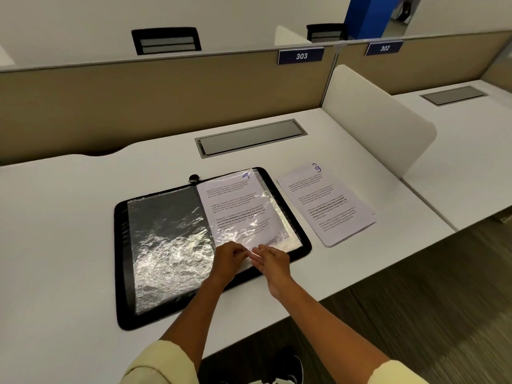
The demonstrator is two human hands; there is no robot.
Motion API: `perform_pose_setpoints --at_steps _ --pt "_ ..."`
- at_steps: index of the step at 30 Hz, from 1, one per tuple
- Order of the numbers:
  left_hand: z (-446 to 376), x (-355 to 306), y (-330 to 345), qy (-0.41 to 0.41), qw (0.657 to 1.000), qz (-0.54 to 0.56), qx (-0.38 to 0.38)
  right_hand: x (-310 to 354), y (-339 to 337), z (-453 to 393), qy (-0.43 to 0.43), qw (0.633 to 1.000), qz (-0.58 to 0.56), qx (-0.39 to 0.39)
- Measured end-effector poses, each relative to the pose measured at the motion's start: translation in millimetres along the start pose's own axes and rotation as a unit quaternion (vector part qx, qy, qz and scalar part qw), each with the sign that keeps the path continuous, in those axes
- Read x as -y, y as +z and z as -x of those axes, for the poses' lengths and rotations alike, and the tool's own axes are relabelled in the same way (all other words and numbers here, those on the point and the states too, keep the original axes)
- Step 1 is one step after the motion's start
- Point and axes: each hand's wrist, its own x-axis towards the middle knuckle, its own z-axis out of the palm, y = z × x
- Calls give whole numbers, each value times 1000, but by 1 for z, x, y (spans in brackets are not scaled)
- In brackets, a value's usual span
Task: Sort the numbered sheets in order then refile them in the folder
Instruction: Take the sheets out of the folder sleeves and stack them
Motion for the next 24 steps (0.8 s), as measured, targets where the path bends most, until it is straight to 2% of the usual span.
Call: perform_pose_setpoints --at_steps 3,7,12,15,19,24 --pt "-1 1 -4 -6 1000 3 7 -6 4 -1 10 999 -10 -38" --pt "-1 2 -5 -5 1000 -5 15 -9 6 0 -14 995 39 -88" --pt "1 -2 -6 0 1000 -3 15 -13 13 -2 -11 995 25 -101" --pt "1 -3 -7 -2 1000 -4 13 -10 17 2 -43 993 13 -105" --pt "0 -2 -5 4 1000 -3 21 -14 26 6 -83 990 66 -90" --pt "-1 -3 -7 2 1000 -4 30 -22 33 6 -46 986 133 -89"
